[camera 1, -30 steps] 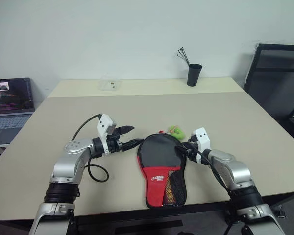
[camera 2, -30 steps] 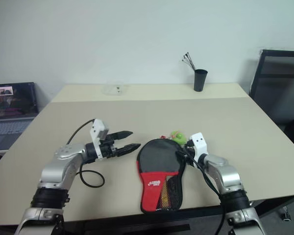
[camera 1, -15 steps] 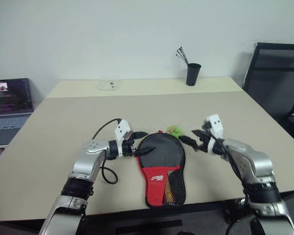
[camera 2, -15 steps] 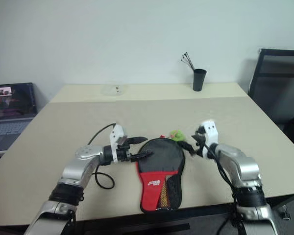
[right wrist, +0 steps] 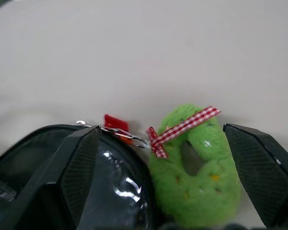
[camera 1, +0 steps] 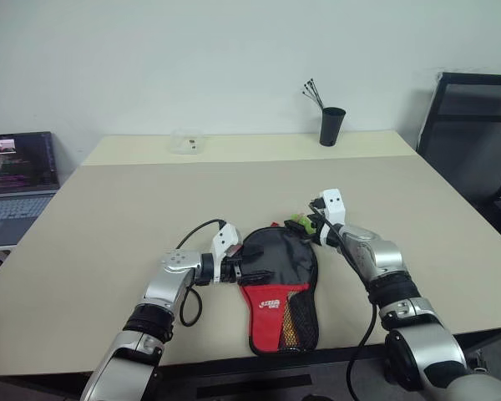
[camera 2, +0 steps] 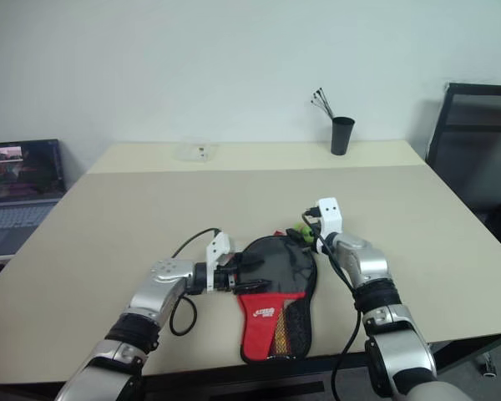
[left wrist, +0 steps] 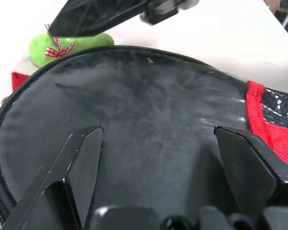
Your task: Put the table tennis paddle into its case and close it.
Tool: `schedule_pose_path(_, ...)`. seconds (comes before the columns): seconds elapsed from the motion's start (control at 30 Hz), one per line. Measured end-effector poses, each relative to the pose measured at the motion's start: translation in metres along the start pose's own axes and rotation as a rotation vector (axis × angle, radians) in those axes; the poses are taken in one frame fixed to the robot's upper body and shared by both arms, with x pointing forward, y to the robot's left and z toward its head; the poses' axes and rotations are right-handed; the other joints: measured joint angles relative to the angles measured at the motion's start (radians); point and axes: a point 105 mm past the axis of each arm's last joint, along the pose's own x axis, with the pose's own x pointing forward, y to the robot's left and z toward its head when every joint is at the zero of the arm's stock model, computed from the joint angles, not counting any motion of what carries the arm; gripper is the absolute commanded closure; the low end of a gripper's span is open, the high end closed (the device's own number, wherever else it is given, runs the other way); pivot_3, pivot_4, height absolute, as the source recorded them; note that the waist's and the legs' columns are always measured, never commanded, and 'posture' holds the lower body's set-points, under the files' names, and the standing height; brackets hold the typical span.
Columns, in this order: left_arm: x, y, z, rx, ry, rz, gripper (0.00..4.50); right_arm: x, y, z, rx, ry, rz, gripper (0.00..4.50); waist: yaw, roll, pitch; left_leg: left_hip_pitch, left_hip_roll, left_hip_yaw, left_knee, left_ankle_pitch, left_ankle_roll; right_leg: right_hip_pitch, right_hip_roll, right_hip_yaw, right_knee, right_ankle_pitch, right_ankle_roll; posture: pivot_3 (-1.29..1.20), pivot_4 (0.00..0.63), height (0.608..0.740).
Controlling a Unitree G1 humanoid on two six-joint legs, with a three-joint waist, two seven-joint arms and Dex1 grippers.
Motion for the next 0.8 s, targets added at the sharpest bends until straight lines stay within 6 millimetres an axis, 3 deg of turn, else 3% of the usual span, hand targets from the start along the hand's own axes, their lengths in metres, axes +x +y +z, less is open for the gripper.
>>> schedule_pose_path(0.43,0.000,-0.002,0.000,0.013,0.000,-0.007,0.45,0.013,-0.015,-0.014,-0.055,0.041,-0.077,0.03,0.000,0.001,0.000,0.000,0.000,0.000,0.000,0.000,0.000,0.000,0.000,0.000,0.000,0.000,0.000,0.00,0.150,0.740)
schedule_pose_path(0.57,0.001,-0.005,-0.001,0.020,0.004,-0.021,0.45,0.012,-0.017,-0.015,-0.074,0.059,-0.071,0.88,0.000,0.001,0.000,0.001,0.000,0.000,0.000,0.000,0.000,0.000,0.000,0.000,0.001,0.000,0.000,0.00,0.150,0.740)
schedule_pose_path(0.8,0.006,-0.008,0.001,0.080,0.028,-0.060,0.45,0.013,-0.014,-0.017,-0.079,0.074,-0.047,3.25,0.005,0.001,0.000,0.001,0.000,0.000,0.000,0.000,0.000,0.001,0.000,0.000,0.001,0.000,0.000,0.00,0.150,0.740)
